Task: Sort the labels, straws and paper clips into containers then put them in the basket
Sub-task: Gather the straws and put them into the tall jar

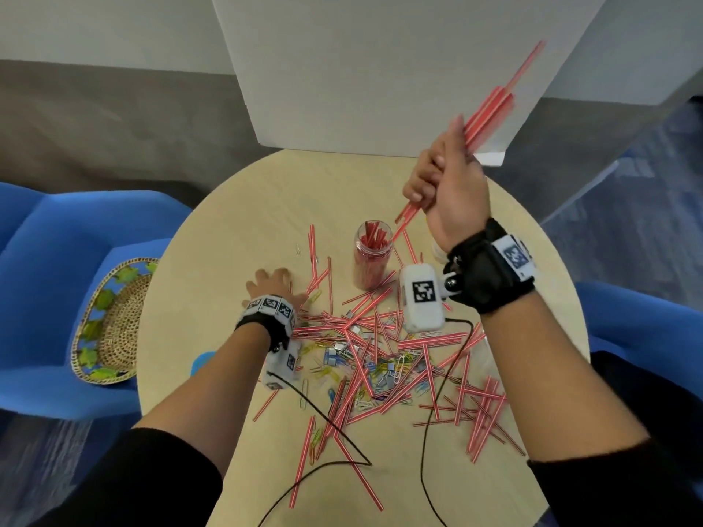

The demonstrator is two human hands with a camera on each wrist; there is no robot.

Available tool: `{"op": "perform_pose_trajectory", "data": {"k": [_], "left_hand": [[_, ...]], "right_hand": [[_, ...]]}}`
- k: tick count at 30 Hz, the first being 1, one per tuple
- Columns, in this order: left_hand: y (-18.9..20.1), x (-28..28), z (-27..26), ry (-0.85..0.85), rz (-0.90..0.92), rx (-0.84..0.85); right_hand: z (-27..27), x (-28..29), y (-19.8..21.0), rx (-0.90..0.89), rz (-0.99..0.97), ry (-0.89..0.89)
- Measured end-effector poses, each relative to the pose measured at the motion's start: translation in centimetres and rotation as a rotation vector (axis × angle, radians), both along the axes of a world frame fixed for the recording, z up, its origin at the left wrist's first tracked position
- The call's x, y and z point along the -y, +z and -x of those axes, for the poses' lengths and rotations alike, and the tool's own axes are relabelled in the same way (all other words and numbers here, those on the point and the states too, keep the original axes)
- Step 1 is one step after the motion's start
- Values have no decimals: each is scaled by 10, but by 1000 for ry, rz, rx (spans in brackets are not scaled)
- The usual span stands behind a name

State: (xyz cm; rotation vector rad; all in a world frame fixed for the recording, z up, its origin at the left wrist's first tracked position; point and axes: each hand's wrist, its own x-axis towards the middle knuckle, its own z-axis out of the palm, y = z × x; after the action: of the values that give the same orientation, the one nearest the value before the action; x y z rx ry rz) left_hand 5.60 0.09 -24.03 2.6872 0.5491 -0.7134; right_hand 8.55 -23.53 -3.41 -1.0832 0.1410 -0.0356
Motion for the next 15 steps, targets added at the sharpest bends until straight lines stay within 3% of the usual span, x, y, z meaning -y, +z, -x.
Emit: {"op": "perform_pose_trajectory", "data": {"k": [10, 15], "left_hand": [[-11, -16, 7, -127, -27, -26], [-12, -17, 8, -121, -16, -15]], "right_hand": [[-22, -23, -66, -75, 426, 68], [-13, -16, -92, -47, 868, 125]]}}
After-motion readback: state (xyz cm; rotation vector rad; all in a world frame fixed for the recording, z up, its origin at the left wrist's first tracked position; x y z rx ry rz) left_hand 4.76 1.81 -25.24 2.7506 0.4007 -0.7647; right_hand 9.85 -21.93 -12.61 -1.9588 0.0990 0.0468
